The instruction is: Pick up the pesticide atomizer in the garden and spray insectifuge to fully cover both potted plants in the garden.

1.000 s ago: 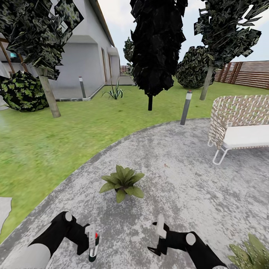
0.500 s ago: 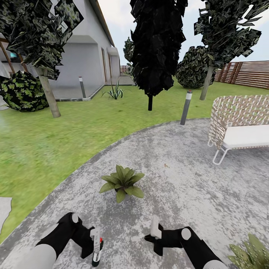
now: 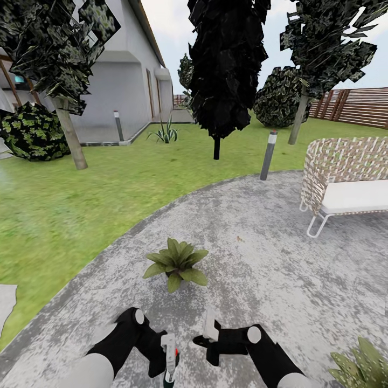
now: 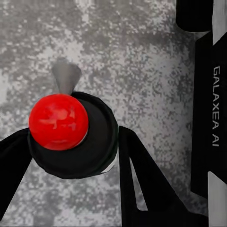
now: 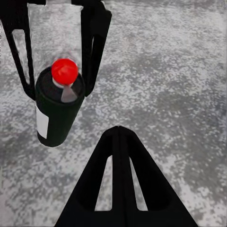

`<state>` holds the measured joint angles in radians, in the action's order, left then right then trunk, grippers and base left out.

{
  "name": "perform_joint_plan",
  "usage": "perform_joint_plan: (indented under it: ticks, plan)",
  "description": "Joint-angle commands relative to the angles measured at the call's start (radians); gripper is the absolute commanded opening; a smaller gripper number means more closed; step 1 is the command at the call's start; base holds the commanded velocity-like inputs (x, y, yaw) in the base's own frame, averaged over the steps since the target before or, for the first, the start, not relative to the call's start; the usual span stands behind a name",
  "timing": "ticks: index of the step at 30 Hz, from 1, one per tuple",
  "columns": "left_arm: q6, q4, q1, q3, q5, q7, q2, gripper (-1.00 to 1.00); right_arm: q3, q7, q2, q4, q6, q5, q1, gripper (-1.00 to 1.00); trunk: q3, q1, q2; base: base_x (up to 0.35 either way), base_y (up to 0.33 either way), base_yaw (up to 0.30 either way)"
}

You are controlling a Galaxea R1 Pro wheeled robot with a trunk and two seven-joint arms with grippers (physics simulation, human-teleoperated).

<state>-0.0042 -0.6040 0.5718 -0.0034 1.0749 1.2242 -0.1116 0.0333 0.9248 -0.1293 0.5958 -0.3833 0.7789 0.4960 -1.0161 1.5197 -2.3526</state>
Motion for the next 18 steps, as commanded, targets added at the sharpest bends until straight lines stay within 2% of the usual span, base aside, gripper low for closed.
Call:
perform_joint_plan:
  ticks: [1,6,18]
  plan:
    - [0.001,-0.004,0.0,-0.016,0.004,0.003,-0.002,-1.0,0.004,0.003,-0.005,0.003,-0.003,0.006,0.001,-1.0,-0.001,0.0,0.0,0.0,0.0,0.0]
    - [0.022,-0.011,0.0,-0.035,0.002,0.002,-0.002,-1.0,0.004,0.004,-0.011,0.007,-0.003,0.006,0.002,-1.0,-0.001,0.0,0.0,0.0,0.0,0.0]
    - [0.023,-0.027,0.007,-0.028,-0.014,-0.044,-0.003,-1.0,0.004,0.005,-0.018,0.007,-0.003,0.006,0.003,-1.0,-0.001,0.0,0.0,0.0,0.0,0.0]
